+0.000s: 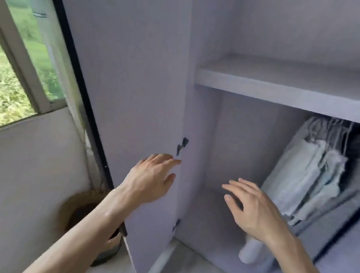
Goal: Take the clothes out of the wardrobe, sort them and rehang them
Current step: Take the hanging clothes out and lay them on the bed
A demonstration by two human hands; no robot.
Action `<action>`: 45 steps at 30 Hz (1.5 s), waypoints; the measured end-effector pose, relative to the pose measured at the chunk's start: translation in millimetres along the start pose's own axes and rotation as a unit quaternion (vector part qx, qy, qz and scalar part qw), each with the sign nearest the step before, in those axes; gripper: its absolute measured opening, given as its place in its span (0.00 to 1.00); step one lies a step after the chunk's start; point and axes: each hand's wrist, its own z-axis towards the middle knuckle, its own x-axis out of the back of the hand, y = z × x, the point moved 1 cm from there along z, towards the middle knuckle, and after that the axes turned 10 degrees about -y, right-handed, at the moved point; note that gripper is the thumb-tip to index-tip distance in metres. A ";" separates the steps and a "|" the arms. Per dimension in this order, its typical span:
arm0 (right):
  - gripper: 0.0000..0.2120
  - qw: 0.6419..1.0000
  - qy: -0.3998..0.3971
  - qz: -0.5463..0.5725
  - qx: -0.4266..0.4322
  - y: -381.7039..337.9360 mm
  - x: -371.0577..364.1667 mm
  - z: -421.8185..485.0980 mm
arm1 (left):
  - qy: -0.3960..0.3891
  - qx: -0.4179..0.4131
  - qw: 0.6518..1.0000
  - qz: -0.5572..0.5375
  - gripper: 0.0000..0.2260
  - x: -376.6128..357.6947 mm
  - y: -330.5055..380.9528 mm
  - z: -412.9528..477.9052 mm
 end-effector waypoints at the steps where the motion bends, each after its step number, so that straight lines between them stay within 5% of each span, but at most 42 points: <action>1: 0.22 1.000 0.002 -0.009 -0.018 10.9 4.1 0.6 | 0.005 -0.016 1.000 0.000 0.21 1.6 5.6 20.1; 15: 0.22 0.974 0.045 -0.021 -0.223 192.3 50.6 71.3 | 0.233 -0.173 0.957 0.021 0.28 58.6 120.3 281.4; 23: 0.32 0.928 0.005 0.104 -0.358 278.1 59.9 121.6 | 0.222 -0.145 0.964 0.036 0.24 28.2 151.8 370.3; 31: 0.22 0.892 0.042 0.160 -0.419 317.7 47.2 173.8 | 0.295 -0.131 0.946 0.033 0.26 13.6 153.6 381.5; 38: 0.24 0.860 0.097 0.331 -0.376 315.9 47.4 206.0 | 0.283 -0.113 0.952 0.015 0.26 16.9 158.6 377.9; 42: 0.25 0.785 0.122 0.507 -0.334 316.7 43.9 209.7 | 0.285 -0.109 0.952 0.019 0.26 17.2 161.5 377.8; 45: 0.25 0.761 0.131 0.568 -0.285 313.4 44.8 208.5 | 0.283 -0.106 0.953 0.028 0.26 17.1 161.0 378.6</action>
